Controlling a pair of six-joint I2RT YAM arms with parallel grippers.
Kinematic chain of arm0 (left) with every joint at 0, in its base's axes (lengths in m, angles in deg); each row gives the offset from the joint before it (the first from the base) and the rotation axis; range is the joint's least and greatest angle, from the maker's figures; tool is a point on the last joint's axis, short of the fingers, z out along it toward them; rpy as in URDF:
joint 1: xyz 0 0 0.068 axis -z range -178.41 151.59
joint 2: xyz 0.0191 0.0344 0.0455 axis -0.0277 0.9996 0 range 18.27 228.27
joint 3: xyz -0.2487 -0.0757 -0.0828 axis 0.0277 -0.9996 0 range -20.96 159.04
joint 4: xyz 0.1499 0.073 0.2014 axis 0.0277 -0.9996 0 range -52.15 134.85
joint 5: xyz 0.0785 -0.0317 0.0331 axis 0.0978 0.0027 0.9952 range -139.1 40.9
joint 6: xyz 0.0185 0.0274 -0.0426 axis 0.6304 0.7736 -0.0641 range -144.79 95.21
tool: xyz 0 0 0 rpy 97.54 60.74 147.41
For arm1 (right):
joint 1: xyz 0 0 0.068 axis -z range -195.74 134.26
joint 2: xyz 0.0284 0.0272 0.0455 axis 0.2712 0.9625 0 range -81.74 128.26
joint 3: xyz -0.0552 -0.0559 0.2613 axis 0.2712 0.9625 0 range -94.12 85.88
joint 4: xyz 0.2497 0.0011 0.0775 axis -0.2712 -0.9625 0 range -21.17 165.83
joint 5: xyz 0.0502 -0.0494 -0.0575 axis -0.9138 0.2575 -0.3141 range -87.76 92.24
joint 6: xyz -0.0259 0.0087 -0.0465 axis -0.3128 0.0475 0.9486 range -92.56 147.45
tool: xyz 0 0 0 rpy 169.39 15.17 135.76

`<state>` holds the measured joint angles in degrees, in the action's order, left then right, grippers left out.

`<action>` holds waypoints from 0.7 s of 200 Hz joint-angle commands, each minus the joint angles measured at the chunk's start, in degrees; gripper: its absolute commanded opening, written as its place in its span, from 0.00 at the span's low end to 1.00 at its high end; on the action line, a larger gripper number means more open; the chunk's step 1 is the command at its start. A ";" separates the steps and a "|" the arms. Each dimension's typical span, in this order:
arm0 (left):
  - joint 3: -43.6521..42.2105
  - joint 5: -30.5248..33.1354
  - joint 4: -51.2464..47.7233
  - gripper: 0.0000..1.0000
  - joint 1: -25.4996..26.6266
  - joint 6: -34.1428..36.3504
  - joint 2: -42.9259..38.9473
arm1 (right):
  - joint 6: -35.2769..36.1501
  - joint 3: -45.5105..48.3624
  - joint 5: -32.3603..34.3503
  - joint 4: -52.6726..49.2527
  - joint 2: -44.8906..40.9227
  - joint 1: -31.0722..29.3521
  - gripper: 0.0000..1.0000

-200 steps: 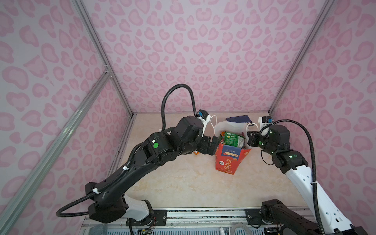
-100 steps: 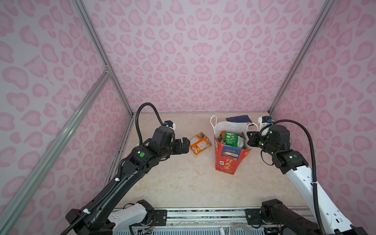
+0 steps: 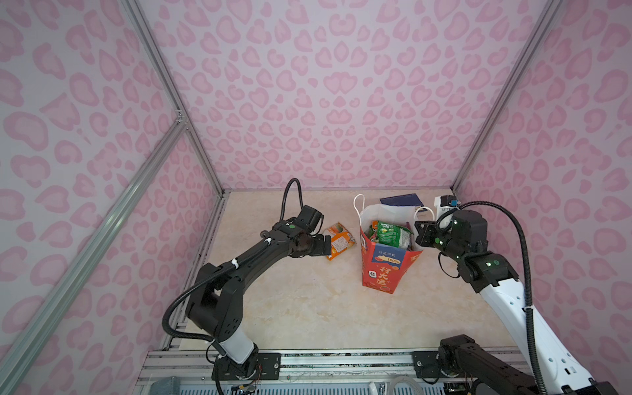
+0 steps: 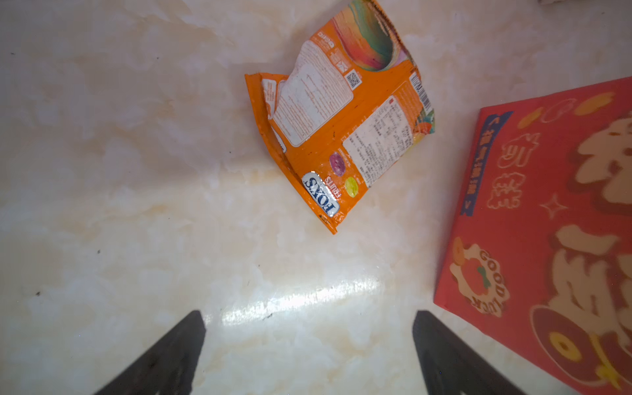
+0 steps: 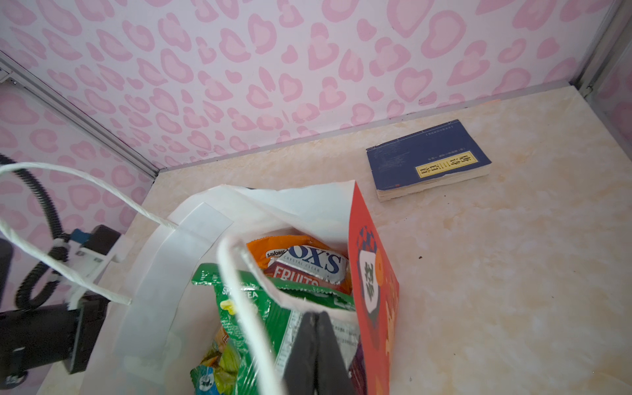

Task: Place the snacks into the paper bag
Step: 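Move the left gripper back over the orange mango packet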

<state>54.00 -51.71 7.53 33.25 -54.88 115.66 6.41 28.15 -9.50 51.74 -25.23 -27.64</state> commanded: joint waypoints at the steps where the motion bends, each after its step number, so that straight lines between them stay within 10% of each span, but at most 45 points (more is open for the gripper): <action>1: 3.79 -1.50 1.86 0.97 -0.11 0.81 5.74 | 0.21 0.35 -0.12 0.94 0.18 -0.02 0.00; 140: 13.69 -0.41 6.22 0.98 -0.44 -3.53 21.91 | 0.43 0.32 -0.01 0.87 0.27 -0.05 0.00</action>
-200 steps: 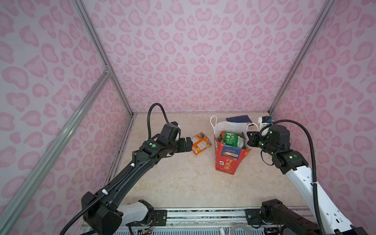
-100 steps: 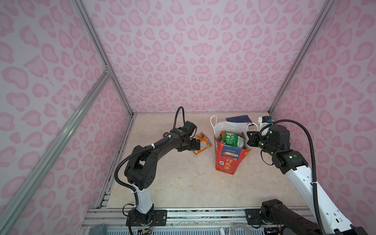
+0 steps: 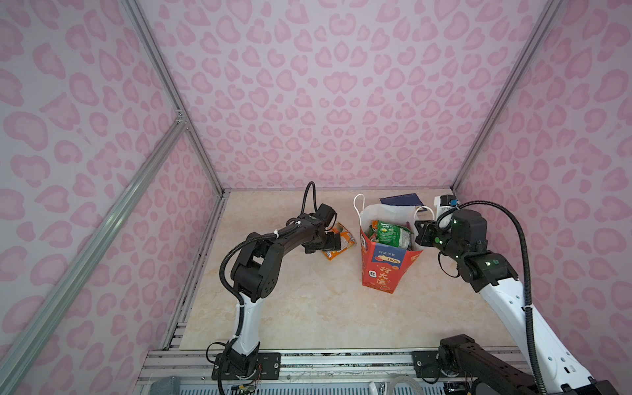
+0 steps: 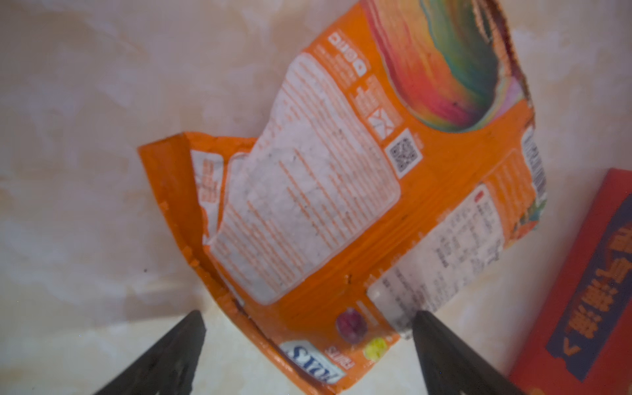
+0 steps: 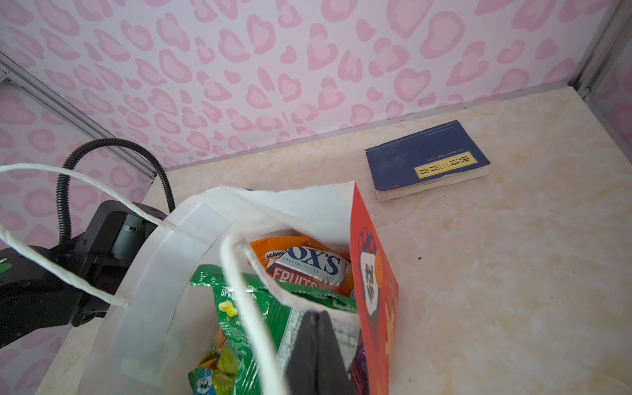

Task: Place the snacks into the paper bag
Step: 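Move the left gripper back over the orange mango packet, then lower the left gripper and close it on the orange mango packet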

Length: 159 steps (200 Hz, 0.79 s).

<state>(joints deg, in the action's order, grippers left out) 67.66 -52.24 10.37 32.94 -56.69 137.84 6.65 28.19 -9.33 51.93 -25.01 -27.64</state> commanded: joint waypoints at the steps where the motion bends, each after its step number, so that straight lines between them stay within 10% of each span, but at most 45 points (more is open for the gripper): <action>1: 0.00 -0.04 3.46 0.98 -0.14 -1.74 -0.24 | 0.21 0.29 -0.19 0.69 0.05 -0.05 0.00; 94: 3.35 -1.04 4.22 1.00 -0.94 -5.11 5.45 | 0.25 0.25 -0.20 0.59 -0.13 -0.04 0.00; 159: 1.82 -0.83 4.95 0.74 -0.94 -4.31 5.53 | 0.15 0.27 -0.29 0.70 -0.08 -0.05 0.00</action>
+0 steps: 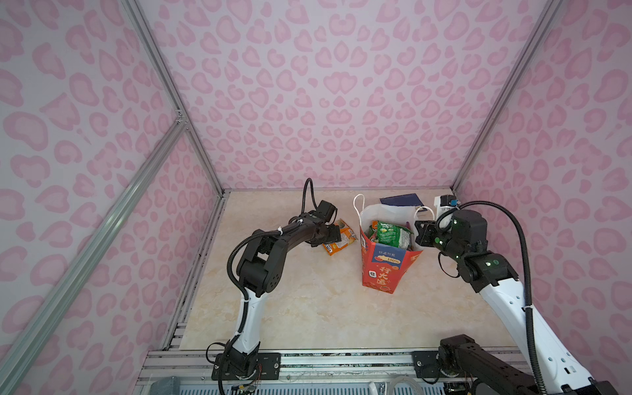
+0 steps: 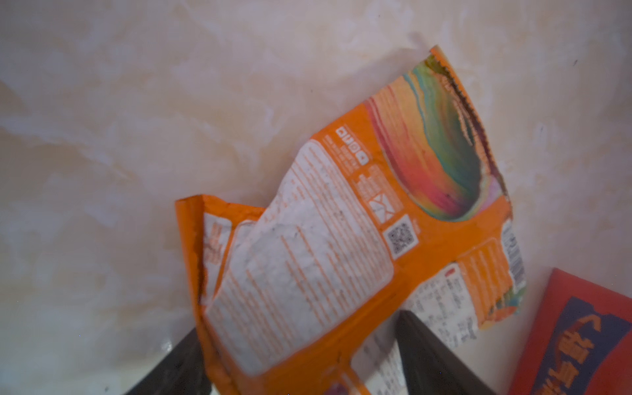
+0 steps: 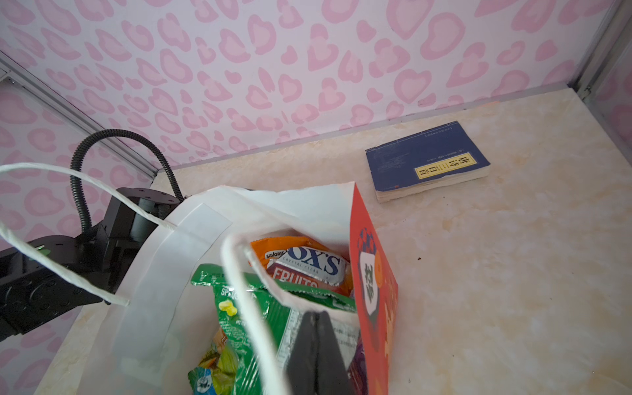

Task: Place the snacks into the paper bag
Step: 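Lower the left gripper and close it on the orange mango packet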

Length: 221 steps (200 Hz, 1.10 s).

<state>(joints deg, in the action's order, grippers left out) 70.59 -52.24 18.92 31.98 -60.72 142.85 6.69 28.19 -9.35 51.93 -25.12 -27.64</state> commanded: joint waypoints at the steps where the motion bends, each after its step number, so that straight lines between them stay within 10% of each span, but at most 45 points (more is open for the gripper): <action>1: -1.11 -0.82 -3.60 0.74 0.02 -0.29 0.51 | 0.10 0.29 -0.31 0.70 0.05 -0.05 0.00; 106: -1.15 -5.64 -2.72 0.19 0.02 -1.33 -2.85 | 0.21 0.34 -0.21 0.70 -0.02 -0.05 0.00; 221: -8.46 -2.31 -5.55 0.03 0.02 -2.45 -17.41 | 0.19 0.28 -0.24 0.70 -0.02 -0.03 0.00</action>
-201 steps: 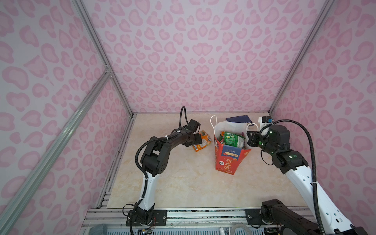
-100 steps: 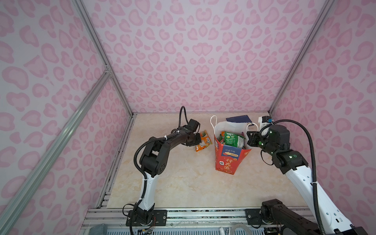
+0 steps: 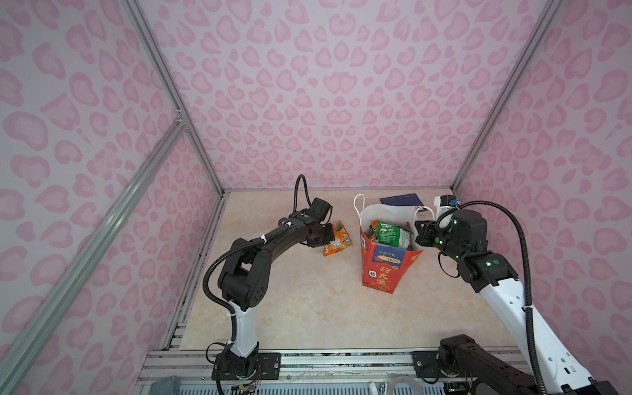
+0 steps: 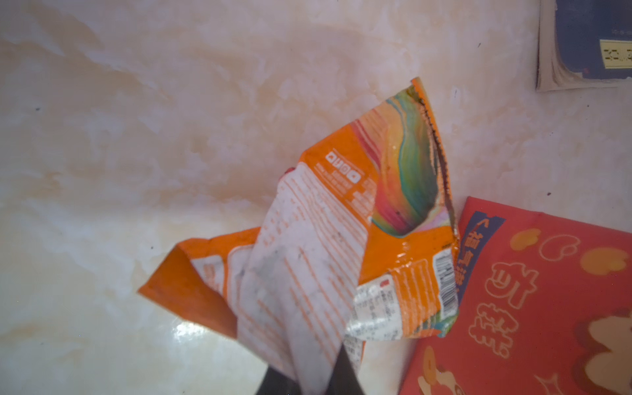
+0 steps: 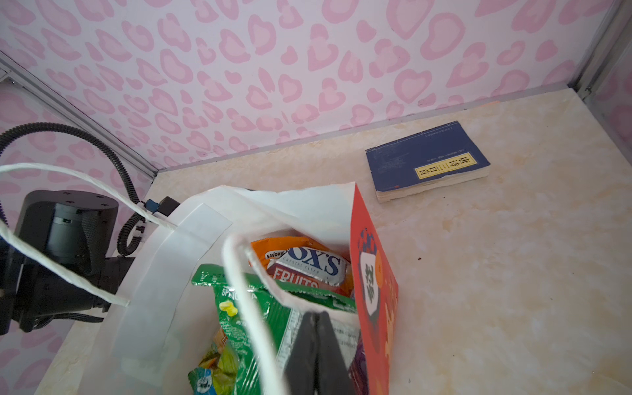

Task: Place the snacks into the paper bag
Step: 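Lower the left gripper and close it on the orange mango packet, then lift the orange mango packet and carry it over the bag mouth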

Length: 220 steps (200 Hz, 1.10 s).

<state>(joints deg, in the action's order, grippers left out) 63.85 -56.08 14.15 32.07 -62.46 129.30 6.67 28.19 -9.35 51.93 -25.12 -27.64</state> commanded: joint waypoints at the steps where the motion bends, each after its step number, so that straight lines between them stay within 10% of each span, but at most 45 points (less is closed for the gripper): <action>1: -1.87 1.53 -0.82 0.03 -0.07 -0.68 -4.05 | 0.21 0.25 -0.26 0.65 -0.02 -0.04 0.00; 133: -14.97 13.63 -13.94 0.03 0.02 3.37 -43.02 | 0.11 0.23 -0.26 0.70 -0.28 -0.11 0.00; 220: -6.34 5.59 -16.86 0.03 1.36 3.13 -54.03 | -0.10 0.28 -0.28 0.87 -0.64 -0.54 0.00</action>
<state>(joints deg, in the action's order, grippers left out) 53.30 -45.77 -4.51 32.42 -59.27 75.85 6.65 28.19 -9.35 51.93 -25.62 -27.99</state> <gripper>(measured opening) 0.120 0.066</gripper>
